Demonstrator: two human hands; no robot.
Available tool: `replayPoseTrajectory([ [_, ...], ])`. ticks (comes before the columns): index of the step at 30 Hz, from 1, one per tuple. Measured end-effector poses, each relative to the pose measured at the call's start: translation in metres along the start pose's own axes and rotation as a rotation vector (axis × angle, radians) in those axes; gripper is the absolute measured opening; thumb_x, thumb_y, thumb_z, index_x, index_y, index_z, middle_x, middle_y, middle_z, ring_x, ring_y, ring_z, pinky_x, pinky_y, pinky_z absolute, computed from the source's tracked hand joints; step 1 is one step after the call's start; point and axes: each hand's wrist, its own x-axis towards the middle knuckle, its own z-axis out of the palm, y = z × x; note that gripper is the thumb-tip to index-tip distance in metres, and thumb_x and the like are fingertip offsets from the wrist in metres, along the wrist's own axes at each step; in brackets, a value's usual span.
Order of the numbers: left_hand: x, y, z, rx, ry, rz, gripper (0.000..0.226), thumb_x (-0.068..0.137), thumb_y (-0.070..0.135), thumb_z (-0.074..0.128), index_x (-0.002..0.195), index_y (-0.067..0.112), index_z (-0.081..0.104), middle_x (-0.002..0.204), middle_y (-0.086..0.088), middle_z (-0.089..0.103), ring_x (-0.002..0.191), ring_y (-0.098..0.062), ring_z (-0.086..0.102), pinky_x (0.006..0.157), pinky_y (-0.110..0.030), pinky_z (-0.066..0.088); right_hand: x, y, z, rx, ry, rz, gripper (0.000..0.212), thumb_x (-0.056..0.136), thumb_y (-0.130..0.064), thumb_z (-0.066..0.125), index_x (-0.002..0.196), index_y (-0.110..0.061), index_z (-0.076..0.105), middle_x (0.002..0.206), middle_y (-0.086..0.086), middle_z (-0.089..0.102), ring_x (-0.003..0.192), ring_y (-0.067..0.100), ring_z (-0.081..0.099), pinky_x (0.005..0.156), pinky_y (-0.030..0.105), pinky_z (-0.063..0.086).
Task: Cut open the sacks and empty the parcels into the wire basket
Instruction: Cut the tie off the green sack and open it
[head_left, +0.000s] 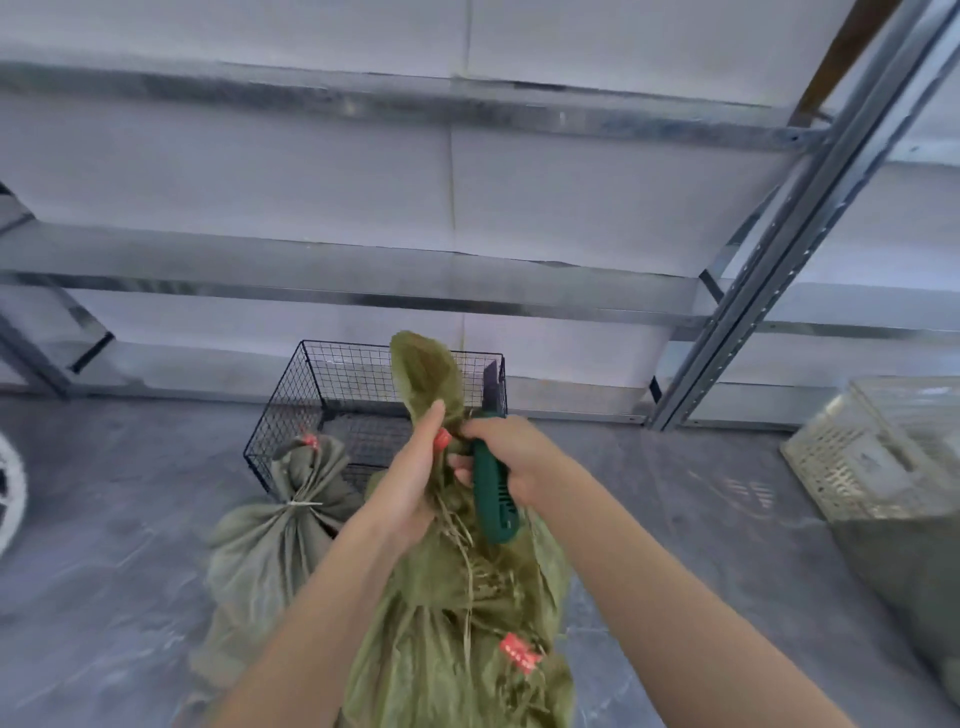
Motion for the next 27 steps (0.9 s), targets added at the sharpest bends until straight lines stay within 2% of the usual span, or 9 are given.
replayPoseTrajectory([
  [3, -0.01, 0.007, 0.006, 0.031, 0.091, -0.036, 0.04, 0.094, 0.039, 0.053, 0.105, 0.002, 0.062, 0.061, 0.0, 0.059, 0.044, -0.008, 0.052, 0.049, -0.023, 0.043, -0.018, -0.008, 0.006, -0.023, 0.02, 0.084, 0.009, 0.092, -0.007, 0.055, 0.088, 0.001, 0.058, 0.07, 0.015, 0.063, 0.047, 0.017, 0.06, 0.041, 0.022, 0.049],
  [7, -0.018, 0.021, 0.007, -0.02, 0.22, -0.087, 0.021, 0.096, 0.019, 0.051, 0.101, 0.005, 0.066, 0.082, -0.007, 0.069, 0.063, -0.015, 0.063, 0.061, -0.028, 0.051, -0.044, -0.027, 0.006, 0.106, -0.124, 0.194, 0.016, 0.093, -0.009, 0.056, 0.106, 0.002, 0.058, 0.098, 0.019, 0.068, 0.059, 0.022, 0.067, 0.041, 0.022, 0.048],
  [9, -0.016, 0.026, 0.006, -0.006, 0.295, -0.105, 0.023, 0.097, 0.012, 0.048, 0.112, 0.002, 0.062, 0.099, -0.015, 0.069, 0.072, -0.023, 0.065, 0.067, -0.034, 0.053, -0.051, -0.036, 0.008, 0.094, -0.073, 0.146, 0.026, 0.092, -0.007, 0.058, 0.116, 0.002, 0.055, 0.106, 0.019, 0.064, 0.055, 0.023, 0.069, 0.04, 0.021, 0.047],
  [14, -0.02, 0.046, 0.006, 0.042, 0.4, -0.138, 0.03, 0.096, 0.006, 0.048, 0.124, -0.003, 0.052, 0.114, -0.02, 0.062, 0.093, -0.033, 0.063, 0.081, -0.044, 0.053, -0.068, -0.044, -0.002, -0.271, 0.144, -0.033, 0.007, 0.089, -0.013, 0.063, 0.091, -0.007, 0.062, 0.079, 0.018, 0.062, 0.043, 0.02, 0.054, 0.045, 0.025, 0.042],
  [17, -0.023, 0.058, 0.007, 0.075, 0.413, -0.174, 0.029, 0.095, 0.008, 0.051, 0.121, -0.002, 0.054, 0.114, -0.02, 0.063, 0.099, -0.036, 0.062, 0.091, -0.05, 0.051, -0.089, -0.023, -0.007, -0.412, 0.253, -0.021, 0.027, 0.081, -0.035, 0.073, 0.094, -0.017, 0.058, 0.065, 0.008, 0.06, 0.037, 0.013, 0.049, 0.041, 0.024, 0.042],
  [19, -0.023, 0.064, 0.007, 0.071, 0.401, -0.21, 0.027, 0.093, 0.009, 0.052, 0.118, -0.002, 0.055, 0.109, -0.02, 0.064, 0.095, -0.035, 0.063, 0.091, -0.05, 0.051, -0.11, 0.0, 0.002, -0.454, 0.352, -0.062, 0.052, 0.069, -0.056, 0.075, 0.099, -0.018, 0.057, 0.072, -0.001, 0.062, 0.052, 0.011, 0.055, 0.048, 0.026, 0.049],
  [22, -0.025, 0.073, 0.012, 0.058, 0.389, -0.243, 0.025, 0.094, 0.007, 0.052, 0.117, -0.001, 0.056, 0.105, -0.019, 0.064, 0.09, -0.034, 0.063, 0.09, -0.048, 0.051, -0.137, 0.032, 0.023, -0.523, 0.383, -0.083, 0.091, 0.057, -0.076, 0.066, 0.131, -0.025, 0.05, 0.111, -0.01, 0.064, 0.088, 0.01, 0.06, 0.076, 0.031, 0.055],
  [25, -0.022, 0.079, 0.01, 0.031, 0.396, -0.267, 0.032, 0.093, 0.004, 0.05, 0.124, -0.004, 0.051, 0.109, -0.02, 0.062, 0.094, -0.035, 0.063, 0.09, -0.049, 0.051, -0.14, 0.052, 0.036, -0.741, 0.378, -0.018, 0.096, 0.074, -0.065, 0.063, 0.151, -0.029, 0.018, 0.138, -0.01, 0.048, 0.121, 0.017, 0.052, 0.095, 0.032, 0.047],
  [27, -0.02, 0.084, 0.007, -0.003, 0.395, -0.281, 0.033, 0.093, 0.002, 0.049, 0.125, -0.006, 0.048, 0.109, -0.021, 0.061, 0.094, -0.035, 0.062, 0.09, -0.049, 0.051, -0.138, 0.062, 0.036, -0.878, 0.407, 0.049, 0.082, 0.086, -0.049, 0.061, 0.15, -0.025, 0.015, 0.133, -0.004, 0.053, 0.114, 0.019, 0.056, 0.087, 0.029, 0.049],
])
